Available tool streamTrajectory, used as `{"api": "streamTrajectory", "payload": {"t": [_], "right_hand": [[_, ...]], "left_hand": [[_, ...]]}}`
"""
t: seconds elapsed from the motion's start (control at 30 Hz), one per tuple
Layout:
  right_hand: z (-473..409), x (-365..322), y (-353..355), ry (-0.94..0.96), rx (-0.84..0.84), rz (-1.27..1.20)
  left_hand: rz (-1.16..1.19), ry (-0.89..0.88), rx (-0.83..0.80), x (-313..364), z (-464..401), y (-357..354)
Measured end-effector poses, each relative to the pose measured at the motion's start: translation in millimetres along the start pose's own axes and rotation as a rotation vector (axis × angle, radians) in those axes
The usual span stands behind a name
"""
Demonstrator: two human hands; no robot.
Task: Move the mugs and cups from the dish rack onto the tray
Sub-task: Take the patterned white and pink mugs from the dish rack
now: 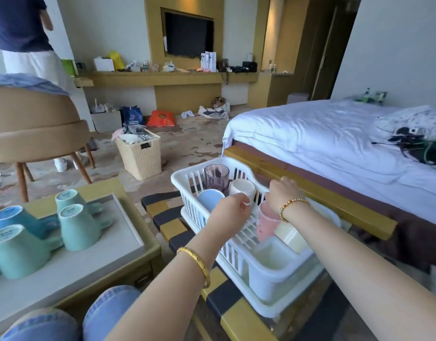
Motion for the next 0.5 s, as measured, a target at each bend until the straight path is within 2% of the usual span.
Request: {"api": "streamTrajectory", "payload": {"t": [0.1,0.3,0.4,0.5], "right_hand": [[2,21,-3,-0.111,-0.076,0.017],[10,38,2,-0.180,-0.030,0.015],[13,41,0,-0.139,-0.049,0.031],[16,41,-1,-0.084,0.001,-0.034]], "left_hand": [[0.019,-0.023,-0.090,12,-6,-23],[0.078,-0.026,-0.249,31,-3,-55],[0.039,0.007,-0.355,37,-1,-68],[-0.010,0.021,-0.412,40,1,-75]]}}
Point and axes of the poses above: each hand's wrist, its own z-axis away from the middle knuckle, its own y-axis out of the back of the hand, x = y × z, the point moved 5 cm from there along -z, towards the middle knuckle, and after that the axes turned 14 degrees about -x, right-handed, at the moved point
